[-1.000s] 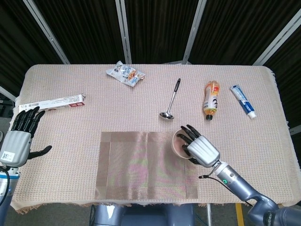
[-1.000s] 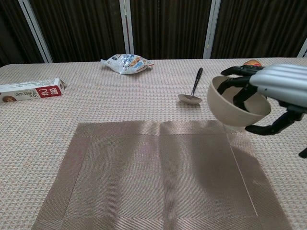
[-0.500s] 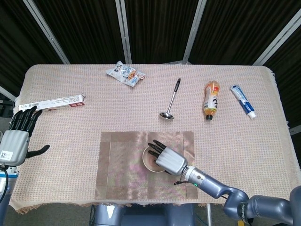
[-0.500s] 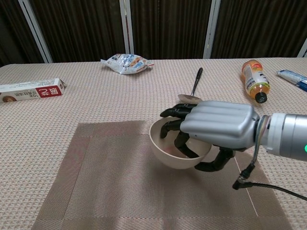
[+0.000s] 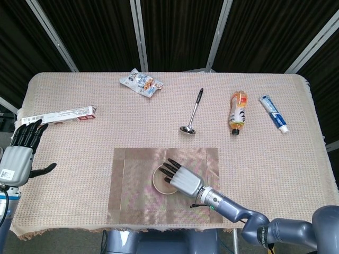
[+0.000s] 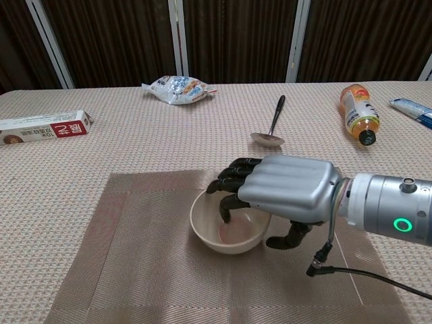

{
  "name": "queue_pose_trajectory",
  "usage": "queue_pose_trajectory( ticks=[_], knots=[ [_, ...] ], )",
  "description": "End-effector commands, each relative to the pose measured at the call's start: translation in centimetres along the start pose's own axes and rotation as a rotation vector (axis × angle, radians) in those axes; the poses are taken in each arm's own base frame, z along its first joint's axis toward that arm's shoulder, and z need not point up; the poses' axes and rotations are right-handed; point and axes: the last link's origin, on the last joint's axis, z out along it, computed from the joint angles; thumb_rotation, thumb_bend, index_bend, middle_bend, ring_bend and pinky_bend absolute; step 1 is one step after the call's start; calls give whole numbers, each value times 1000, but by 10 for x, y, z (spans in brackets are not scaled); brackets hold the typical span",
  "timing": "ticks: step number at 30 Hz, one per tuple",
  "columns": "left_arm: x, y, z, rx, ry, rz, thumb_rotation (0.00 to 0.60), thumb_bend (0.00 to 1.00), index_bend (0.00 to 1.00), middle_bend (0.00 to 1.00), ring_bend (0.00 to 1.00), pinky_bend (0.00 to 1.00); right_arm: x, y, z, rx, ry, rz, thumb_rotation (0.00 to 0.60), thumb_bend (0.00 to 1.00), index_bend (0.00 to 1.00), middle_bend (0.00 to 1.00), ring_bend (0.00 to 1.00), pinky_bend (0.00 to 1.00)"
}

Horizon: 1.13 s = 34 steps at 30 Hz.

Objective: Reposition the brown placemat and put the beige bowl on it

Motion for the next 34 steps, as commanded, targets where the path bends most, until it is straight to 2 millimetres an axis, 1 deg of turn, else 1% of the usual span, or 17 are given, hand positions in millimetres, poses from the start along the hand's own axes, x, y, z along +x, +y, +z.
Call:
queue_pose_trajectory(
  ticks=[1,5,10,11,13,14,15,17,19,20,23,26,29,32,34],
  knots=[
    [0,0,-1,-1,0,-1,600,0,0,0,0,0,9,1,-8,-24,22,30,600,0,0,0,0,0],
    [0,2,-2,-5,3,1,600,0,0,0,0,0,20,5,-27,-48,45,51,600,0,0,0,0,0],
    [2,2,-7,-6,14,12,600,0,0,0,0,0,32,21,-67,-133,75,96,600,0,0,0,0,0],
    [3,3,-8,-8,22,17,600,0,0,0,0,0,34,29,-83,-172,86,99,600,0,0,0,0,0],
    [4,2,-11,-9,36,29,600,0,0,0,0,0,36,41,-106,-230,103,103,600,0,0,0,0,0],
    [4,2,-13,-8,47,44,600,0,0,0,0,0,36,49,-123,-277,120,110,600,0,0,0,0,0],
    [5,2,-15,-7,54,55,600,0,0,0,0,0,36,55,-135,-310,133,116,600,0,0,0,0,0],
    [4,1,-19,-5,65,76,600,0,0,0,0,0,34,70,-160,-386,167,130,600,0,0,0,0,0],
    [3,0,-24,5,72,97,600,0,0,0,0,0,29,89,-189,-486,201,145,600,0,0,0,0,0],
    [3,0,-26,8,74,102,600,0,0,0,0,0,28,94,-196,-511,215,152,600,0,0,0,0,0],
    [1,-3,-33,25,73,117,600,0,0,0,0,0,24,114,-228,-636,283,207,600,0,0,0,0,0],
    [-1,-7,-39,42,68,131,600,0,0,0,0,0,22,126,-251,-717,352,238,600,0,0,0,0,0],
    [-4,-9,-44,54,59,131,600,0,0,0,0,0,17,129,-271,-788,401,302,600,0,0,0,0,0],
    [-6,-13,-47,64,47,131,600,0,0,0,0,0,12,126,-281,-812,402,364,600,0,0,0,0,0],
    [-7,-16,-48,72,40,135,600,0,0,0,0,0,10,125,-285,-822,400,361,600,0,0,0,0,0]
  ],
)
